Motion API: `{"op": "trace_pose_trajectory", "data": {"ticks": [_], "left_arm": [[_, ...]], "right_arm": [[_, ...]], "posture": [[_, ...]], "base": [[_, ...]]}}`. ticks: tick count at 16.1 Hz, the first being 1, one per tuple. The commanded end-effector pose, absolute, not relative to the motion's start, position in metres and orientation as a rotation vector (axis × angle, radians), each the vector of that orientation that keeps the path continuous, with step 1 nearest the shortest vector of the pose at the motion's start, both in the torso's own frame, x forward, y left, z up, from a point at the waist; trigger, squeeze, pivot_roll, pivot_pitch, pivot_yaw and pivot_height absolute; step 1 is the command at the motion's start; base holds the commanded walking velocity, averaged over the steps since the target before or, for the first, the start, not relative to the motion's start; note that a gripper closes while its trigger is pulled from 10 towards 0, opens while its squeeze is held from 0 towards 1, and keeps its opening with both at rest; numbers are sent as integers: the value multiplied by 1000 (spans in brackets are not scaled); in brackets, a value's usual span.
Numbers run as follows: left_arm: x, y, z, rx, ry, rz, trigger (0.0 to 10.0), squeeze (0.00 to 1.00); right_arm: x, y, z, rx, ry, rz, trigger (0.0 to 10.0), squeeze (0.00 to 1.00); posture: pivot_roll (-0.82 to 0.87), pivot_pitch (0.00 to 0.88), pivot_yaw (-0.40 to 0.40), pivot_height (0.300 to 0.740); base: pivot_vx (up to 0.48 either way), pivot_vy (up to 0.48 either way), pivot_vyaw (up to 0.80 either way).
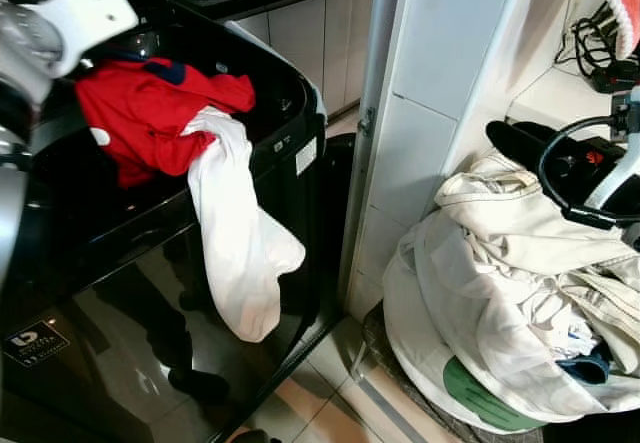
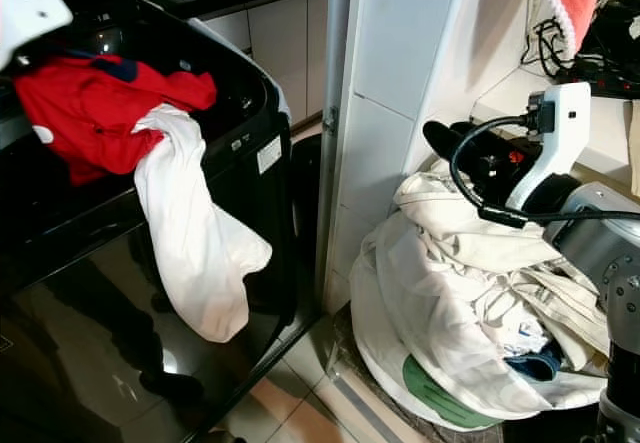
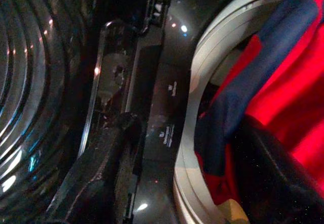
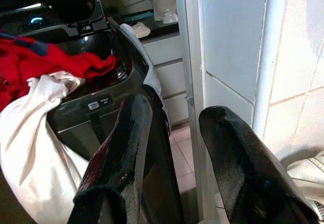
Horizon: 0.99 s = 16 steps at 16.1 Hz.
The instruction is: Clothes washing
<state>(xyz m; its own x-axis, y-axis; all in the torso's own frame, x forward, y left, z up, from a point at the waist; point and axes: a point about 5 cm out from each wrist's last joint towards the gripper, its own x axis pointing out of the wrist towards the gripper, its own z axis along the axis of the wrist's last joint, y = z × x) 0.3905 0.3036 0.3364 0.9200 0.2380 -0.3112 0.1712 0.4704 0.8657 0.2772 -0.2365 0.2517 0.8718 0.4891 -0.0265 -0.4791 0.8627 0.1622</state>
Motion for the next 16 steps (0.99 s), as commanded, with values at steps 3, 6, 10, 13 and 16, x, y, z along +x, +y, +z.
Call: {"op": "trace_pose_trajectory", "data": {"ticks": [3,6,10,13,16], "left_arm": [[388,308,345,1058,394,58,10000,1000],[383,316,351,1074,399,106,10000,1000],[380,321,356,1017,364,122,10000,1000],[379,322,364,1023,330,155,10000,1000],[378,323,374,1024,276,195,10000,1000]], "right_arm": [[280,-233,252,152,67,525,10000,0],[283,-233,252,151,70,516,10000,0],[285,-235,252,156,70,498,10000,0],[287,-237,252,157,65,487,10000,0],[289,-238,254,158,52,474,10000,0]], "posture": [[-20,0,-3,740],[-13,0,-9,740],[-10,0,-15,740],[-7,0,-20,740],[-5,0,-22,740]], "base": [[0,0,0],[0,0,0],[0,0,0],[0,0,0],[0,0,0]]}}
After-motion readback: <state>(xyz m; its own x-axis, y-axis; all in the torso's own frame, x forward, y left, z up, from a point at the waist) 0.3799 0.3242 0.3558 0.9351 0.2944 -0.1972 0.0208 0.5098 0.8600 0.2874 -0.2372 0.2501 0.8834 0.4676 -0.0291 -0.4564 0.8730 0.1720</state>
